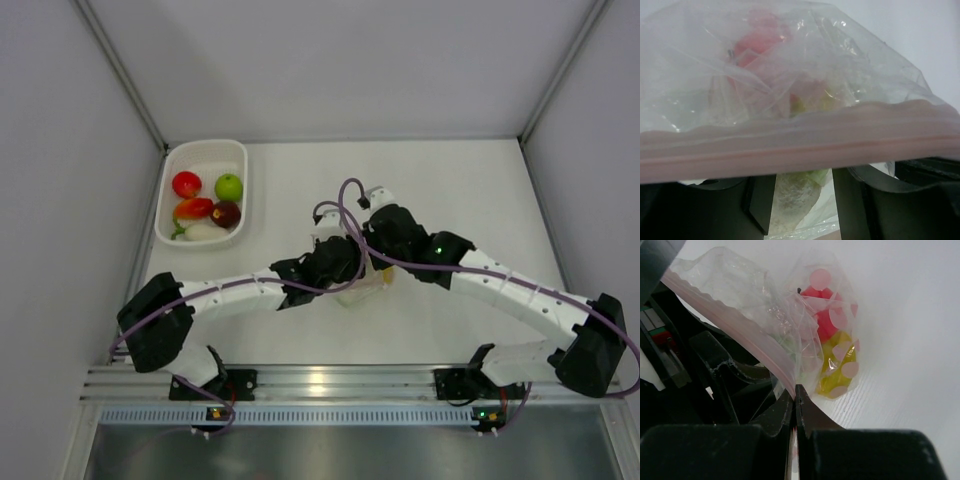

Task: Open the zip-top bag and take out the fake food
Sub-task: Pick up the fake vegetable from the zipper food storage bag.

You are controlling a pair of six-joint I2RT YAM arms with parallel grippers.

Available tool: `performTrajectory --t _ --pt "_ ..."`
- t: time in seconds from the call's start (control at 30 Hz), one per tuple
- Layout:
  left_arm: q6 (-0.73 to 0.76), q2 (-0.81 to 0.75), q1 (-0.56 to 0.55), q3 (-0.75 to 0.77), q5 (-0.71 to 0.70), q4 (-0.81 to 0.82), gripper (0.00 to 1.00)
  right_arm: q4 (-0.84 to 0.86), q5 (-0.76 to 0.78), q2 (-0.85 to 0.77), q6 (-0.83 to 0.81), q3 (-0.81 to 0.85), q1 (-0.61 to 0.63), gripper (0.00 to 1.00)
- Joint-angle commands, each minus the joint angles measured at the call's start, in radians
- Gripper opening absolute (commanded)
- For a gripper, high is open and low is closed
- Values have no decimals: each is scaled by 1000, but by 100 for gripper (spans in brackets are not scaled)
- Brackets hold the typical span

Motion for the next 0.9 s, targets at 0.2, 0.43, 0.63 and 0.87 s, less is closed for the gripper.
performTrajectory --t 0.2,0.43,0.63,0.87 --pt "-45 56 3 52 -55 63 40 36 -19 -36 5 -9 11 0" --pt "-31 62 3 73 -69 63 11 42 -19 -19 5 -25 15 0" --pt "12 33 3 73 -57 65 0 56 8 -5 -1 -33 15 0" --pt "66 -103 -23 -2 -32 109 0 41 80 -2 -24 2 -5 0"
